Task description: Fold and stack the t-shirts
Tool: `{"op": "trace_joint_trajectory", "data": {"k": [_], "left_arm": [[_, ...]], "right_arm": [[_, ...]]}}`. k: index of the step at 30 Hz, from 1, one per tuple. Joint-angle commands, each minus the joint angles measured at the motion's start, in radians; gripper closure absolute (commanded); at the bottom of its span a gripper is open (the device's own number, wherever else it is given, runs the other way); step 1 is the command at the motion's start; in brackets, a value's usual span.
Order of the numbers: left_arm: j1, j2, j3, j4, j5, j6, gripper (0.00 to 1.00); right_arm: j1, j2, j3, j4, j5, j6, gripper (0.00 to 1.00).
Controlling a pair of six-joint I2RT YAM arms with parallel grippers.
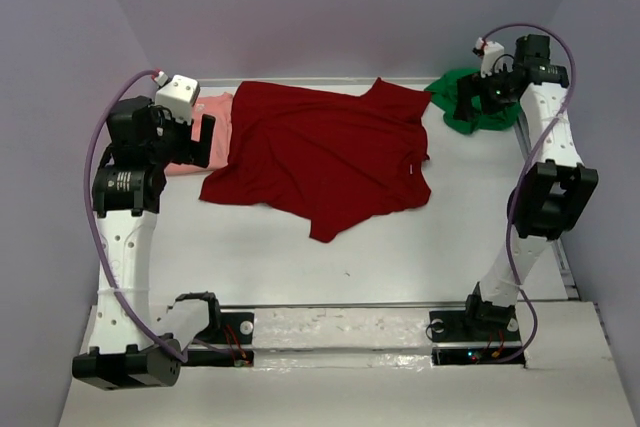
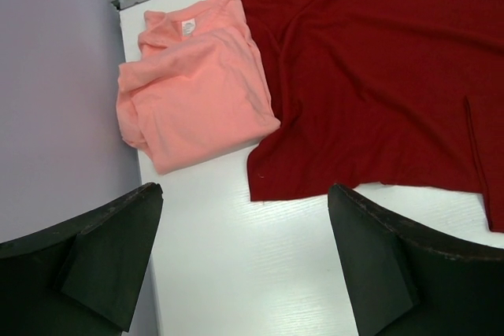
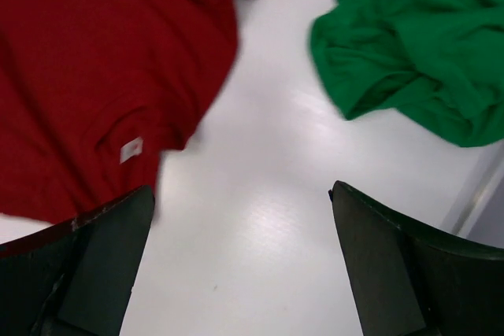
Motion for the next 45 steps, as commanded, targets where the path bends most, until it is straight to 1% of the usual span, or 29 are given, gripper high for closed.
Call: {"op": "trace_joint_trajectory", "data": {"k": [1,2,3,6,8,9,11,12,14,16,17,19,20,23,29,35,39,45], "left_arm": [[0.008,0.013,-0.038,0.065,0.031,-0.034,0.01],[0.008,0.024,-0.046,0.072,0.038,-0.040,0.01],[0.008,0.029,-0.046,0.074,0.043,-0.043,0.01],[0.008,0.038,-0.043,0.076,0.051,-0.046,0.01],[0.007,0.041,-0.044,0.076,0.051,-0.045,0.01],[0.008,0.041,-0.055,0.080,0.040,-0.045,0.01],[0.008,0.039,-0.069,0.088,0.037,-0.043,0.01],[0.007,0.041,-0.072,0.088,0.038,-0.042,0.01],[0.008,0.039,-0.078,0.086,0.034,-0.039,0.01],[0.010,0.041,-0.081,0.086,0.028,-0.032,0.01],[0.008,0.045,-0.080,0.086,0.025,-0.032,0.01],[0.010,0.050,-0.080,0.083,0.023,-0.031,0.01],[0.011,0.052,-0.076,0.086,0.023,-0.031,0.01],[0.011,0.058,-0.069,0.083,0.021,-0.031,0.01],[0.013,0.058,-0.063,0.073,0.031,-0.031,0.01],[0.013,0.035,-0.079,0.069,0.012,-0.025,0.01],[0.014,0.024,-0.101,0.077,0.006,-0.022,0.01],[0.014,0.021,-0.115,0.082,0.005,-0.019,0.01]], "right_arm": [[0.080,-0.052,-0.219,-0.123,-0.058,-0.150,0.02],[0.089,-0.042,-0.262,-0.119,-0.047,-0.159,0.03],[0.104,-0.042,-0.262,-0.122,-0.047,-0.159,0.03],[0.132,0.032,-0.236,-0.155,-0.055,-0.162,0.03],[0.172,0.095,-0.171,-0.177,-0.073,-0.161,0.03],[0.217,0.131,-0.126,-0.178,-0.086,-0.159,0.02],[0.265,0.188,-0.021,-0.180,-0.083,-0.154,0.01],[0.280,0.207,-0.020,-0.185,-0.078,-0.150,0.00],[0.313,0.268,0.092,-0.211,-0.060,-0.148,0.00],[0.351,0.308,0.179,-0.256,-0.047,-0.148,0.00],[0.363,0.337,0.255,-0.281,-0.040,-0.144,0.00],[0.392,0.357,0.325,-0.294,-0.026,-0.137,0.00],[0.402,0.357,0.333,-0.297,-0.023,-0.137,0.00],[0.426,0.351,0.305,-0.269,-0.012,-0.137,0.00],[0.426,0.382,0.242,-0.226,0.000,-0.131,0.00],[0.426,0.382,0.140,-0.148,-0.020,-0.121,0.00],[0.426,0.376,0.083,-0.041,0.032,-0.105,0.00],[0.426,0.399,0.081,-0.024,0.094,-0.084,0.00]]}}
